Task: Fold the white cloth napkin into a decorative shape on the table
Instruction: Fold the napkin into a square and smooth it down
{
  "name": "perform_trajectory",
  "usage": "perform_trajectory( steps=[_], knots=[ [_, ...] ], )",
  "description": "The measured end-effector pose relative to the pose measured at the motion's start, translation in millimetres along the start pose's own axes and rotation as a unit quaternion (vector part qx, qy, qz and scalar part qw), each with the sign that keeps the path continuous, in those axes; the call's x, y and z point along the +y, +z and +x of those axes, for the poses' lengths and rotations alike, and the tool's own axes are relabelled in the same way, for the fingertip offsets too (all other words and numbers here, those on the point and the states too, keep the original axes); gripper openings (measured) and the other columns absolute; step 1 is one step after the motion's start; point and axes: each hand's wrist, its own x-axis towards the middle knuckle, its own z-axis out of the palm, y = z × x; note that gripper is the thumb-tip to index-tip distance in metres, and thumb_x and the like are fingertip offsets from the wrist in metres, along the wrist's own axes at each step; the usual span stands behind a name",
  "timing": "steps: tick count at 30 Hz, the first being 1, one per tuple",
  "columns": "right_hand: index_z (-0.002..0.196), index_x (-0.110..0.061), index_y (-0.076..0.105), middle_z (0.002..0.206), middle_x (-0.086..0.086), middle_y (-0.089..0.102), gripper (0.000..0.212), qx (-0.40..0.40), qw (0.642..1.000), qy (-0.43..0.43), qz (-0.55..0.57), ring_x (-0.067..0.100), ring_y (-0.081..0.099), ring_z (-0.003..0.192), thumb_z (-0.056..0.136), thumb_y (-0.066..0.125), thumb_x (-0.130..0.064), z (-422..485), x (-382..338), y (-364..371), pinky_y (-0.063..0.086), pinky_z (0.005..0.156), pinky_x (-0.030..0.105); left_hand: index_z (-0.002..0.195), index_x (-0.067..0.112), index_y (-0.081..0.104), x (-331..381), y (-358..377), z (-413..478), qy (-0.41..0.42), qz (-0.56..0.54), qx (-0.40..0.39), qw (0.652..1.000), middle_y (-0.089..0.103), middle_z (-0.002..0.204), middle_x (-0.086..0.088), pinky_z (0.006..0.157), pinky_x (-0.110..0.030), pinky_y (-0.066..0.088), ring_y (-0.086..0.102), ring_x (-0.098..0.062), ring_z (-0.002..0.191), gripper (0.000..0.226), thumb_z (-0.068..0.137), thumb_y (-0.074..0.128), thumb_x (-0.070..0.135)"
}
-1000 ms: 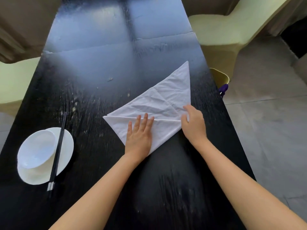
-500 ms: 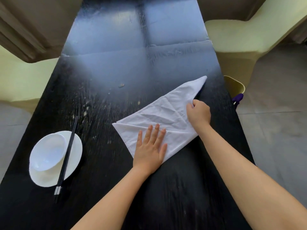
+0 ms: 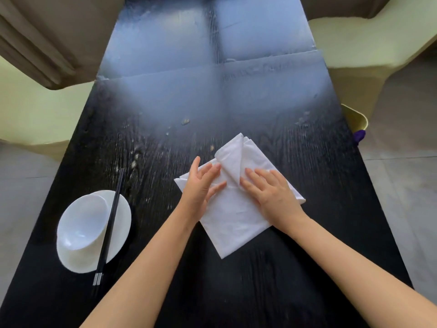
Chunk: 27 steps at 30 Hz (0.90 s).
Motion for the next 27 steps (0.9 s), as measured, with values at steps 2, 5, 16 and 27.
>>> perform_trajectory(
  steps=[2,5,16,27],
  knots=[
    [0.119,-0.017,0.051,0.121,0.01,0.065,0.045,-0.022,1.0,-0.006,-0.003,0.031,0.064,0.105,0.077,0.039,-0.01,-0.3,-2.0,-0.7,0.03,0.095,0.044,0.148,0.021,0.012,4.4,4.8,9.8,0.001,0.039,0.042,0.998,0.047,0.136,-0.009,0.085,-0.039,0.056,0.055,-0.018,0.115,0.086,0.083,0.068,0.027],
    [0.122,-0.017,0.046,0.123,0.009,0.064,0.046,-0.036,0.999,-0.013,0.011,0.03,0.064,0.106,0.077,0.039,-0.01,-2.4,0.3,-0.7,0.03,0.096,0.044,0.146,0.026,0.018,16.0,11.2,28.6,0.007,0.113,0.107,0.988,0.048,0.131,-0.008,0.073,-0.036,0.059,0.057,-0.021,0.11,0.091,0.075,0.073,0.043],
    [0.117,-0.011,0.061,0.12,0.008,0.066,0.042,0.021,0.999,0.026,0.042,0.026,0.057,0.108,0.077,0.057,-0.002,-15.4,4.8,-7.4,0.04,0.092,0.042,0.125,0.018,0.049,22.3,57.2,65.5,0.134,0.655,0.024,0.743,0.053,0.116,-0.008,0.087,-0.036,0.039,0.043,-0.028,0.117,0.054,0.074,0.065,0.028],
    [0.104,-0.006,0.064,0.096,0.007,0.06,0.035,0.051,0.924,0.325,0.196,0.022,0.048,0.087,0.073,0.06,0.009,-40.9,33.8,-40.4,0.047,0.076,0.038,0.072,0.012,0.055,25.8,-9.4,24.4,0.011,0.032,0.028,0.999,0.052,0.07,-0.001,0.065,-0.022,0.052,0.058,-0.008,0.061,0.014,0.085,0.058,0.009]
  ],
)
